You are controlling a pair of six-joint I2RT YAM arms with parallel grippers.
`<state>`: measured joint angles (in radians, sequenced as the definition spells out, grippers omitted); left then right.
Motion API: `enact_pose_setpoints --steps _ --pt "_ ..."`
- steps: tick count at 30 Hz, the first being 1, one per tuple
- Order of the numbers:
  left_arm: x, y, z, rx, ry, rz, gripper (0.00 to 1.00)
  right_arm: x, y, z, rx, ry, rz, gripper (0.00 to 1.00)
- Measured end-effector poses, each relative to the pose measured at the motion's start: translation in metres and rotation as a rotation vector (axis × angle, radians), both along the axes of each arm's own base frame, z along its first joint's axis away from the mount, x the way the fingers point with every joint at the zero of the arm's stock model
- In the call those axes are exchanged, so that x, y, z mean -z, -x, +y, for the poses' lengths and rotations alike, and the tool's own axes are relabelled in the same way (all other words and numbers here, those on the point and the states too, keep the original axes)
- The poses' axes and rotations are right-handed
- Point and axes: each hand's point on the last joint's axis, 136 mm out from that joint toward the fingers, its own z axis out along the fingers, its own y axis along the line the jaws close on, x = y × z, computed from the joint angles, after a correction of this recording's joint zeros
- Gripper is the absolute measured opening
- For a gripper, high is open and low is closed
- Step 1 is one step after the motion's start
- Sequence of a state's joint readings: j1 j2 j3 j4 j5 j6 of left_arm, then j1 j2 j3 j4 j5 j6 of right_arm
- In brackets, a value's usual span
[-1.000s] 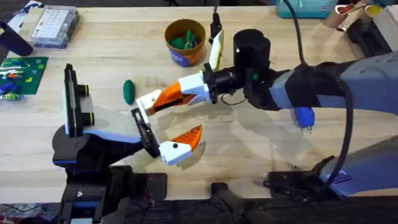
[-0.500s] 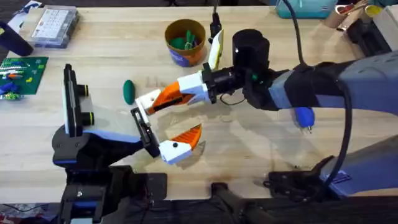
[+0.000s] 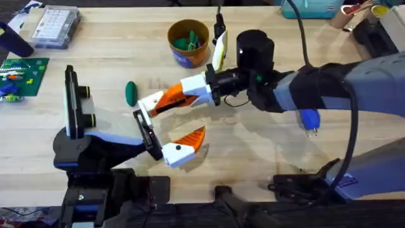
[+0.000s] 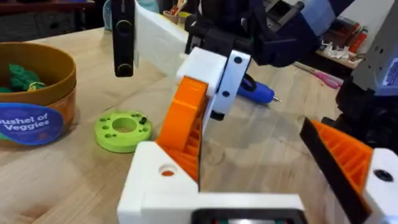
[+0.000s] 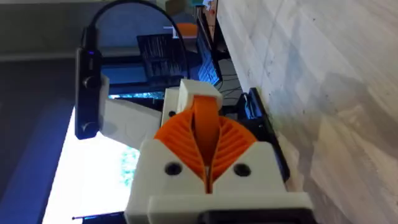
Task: Pick up the gripper from the table and insert it into the empty holder that is missing its gripper. Then pick up a screw, insert it into the mounting hole, and use the screwdriver to tighten it. Finally, clean up the table by picking up the vegetable and placing it into the bucket.
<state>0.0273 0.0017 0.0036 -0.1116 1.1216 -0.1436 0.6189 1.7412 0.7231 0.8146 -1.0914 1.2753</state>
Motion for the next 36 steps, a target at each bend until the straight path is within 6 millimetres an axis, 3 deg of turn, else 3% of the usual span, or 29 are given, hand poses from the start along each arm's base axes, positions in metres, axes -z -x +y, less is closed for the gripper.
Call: enact_pose_setpoints --steps 19,22,29,36 --pt "0.0 -0.001 0.001 -0.01 0.0 0.0 0.988 0.0 -0.002 0.002 0.019 0.004 -0.003 0.021" --pt "0.0 -0.002 0.001 -0.01 0.0 0.0 0.988 0.002 -0.004 0.003 0.035 0.012 0.003 0.153" --pt "0.0 -0.002 0.001 -0.015 -0.007 -0.014 0.988 0.015 -0.007 0.006 0.062 0.046 0.033 0.613" --pt "0.0 -0.003 0.002 -0.02 -0.011 -0.022 0.988 0.017 -0.008 0.006 0.068 0.052 0.041 0.736"
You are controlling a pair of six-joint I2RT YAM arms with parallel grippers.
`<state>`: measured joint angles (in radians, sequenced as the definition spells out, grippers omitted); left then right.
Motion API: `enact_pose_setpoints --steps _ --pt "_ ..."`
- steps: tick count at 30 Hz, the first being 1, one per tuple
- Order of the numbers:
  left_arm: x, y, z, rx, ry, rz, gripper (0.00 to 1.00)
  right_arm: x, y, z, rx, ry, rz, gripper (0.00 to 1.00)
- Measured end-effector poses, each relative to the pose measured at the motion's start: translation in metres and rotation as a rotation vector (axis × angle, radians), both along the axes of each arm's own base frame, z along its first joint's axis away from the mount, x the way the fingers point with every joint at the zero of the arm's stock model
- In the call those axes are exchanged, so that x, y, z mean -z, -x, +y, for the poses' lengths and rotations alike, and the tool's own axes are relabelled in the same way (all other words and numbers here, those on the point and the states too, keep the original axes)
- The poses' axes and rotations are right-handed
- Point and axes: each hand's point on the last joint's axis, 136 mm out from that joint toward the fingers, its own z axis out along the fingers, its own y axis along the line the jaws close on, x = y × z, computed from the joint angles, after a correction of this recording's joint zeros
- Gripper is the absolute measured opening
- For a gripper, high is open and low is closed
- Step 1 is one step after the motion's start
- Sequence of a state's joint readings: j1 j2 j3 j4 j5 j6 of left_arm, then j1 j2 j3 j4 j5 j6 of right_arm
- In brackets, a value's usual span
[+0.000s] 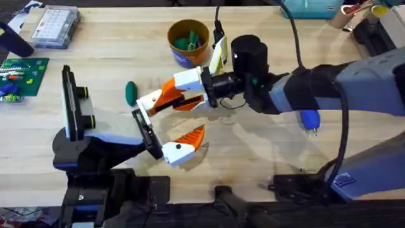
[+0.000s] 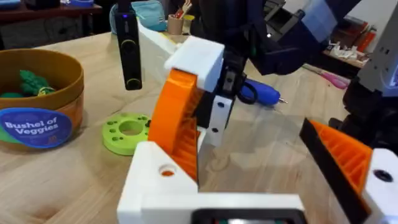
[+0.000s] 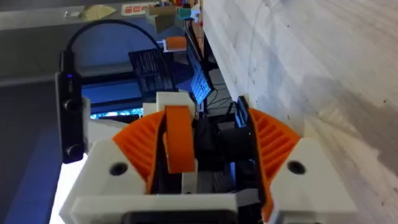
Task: Pick up the gripper from the table and insert it into the empty holder that is missing its gripper. Then pick up a screw, insert it into the mounting hole, and use the screwdriver to tighten it. Finally, clean up the table by picking up the vegetable and placing it into the bucket.
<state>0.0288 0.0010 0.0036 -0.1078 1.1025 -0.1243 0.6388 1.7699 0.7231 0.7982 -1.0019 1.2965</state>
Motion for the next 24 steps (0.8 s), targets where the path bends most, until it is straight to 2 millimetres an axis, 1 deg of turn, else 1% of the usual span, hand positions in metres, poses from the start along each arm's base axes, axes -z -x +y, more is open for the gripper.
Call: enact_pose_setpoints --steps 5,9,15,24 --pt "0.0 0.0 0.0 0.001 -0.005 -0.01 0.988 0.001 0.0 -0.001 -0.005 0.001 0.014 0.8" --pt "0.0 0.004 -0.002 0.024 -0.006 -0.015 0.988 0.001 -0.004 -0.007 -0.003 -0.001 0.031 0.836" --pt "0.0 0.012 -0.007 0.078 -0.001 -0.009 0.988 0.0 -0.022 -0.026 0.031 -0.01 0.06 0.955" --pt "0.0 0.014 -0.008 0.091 0.0 -0.007 0.988 -0.002 -0.048 -0.056 0.091 -0.028 0.077 0.982"
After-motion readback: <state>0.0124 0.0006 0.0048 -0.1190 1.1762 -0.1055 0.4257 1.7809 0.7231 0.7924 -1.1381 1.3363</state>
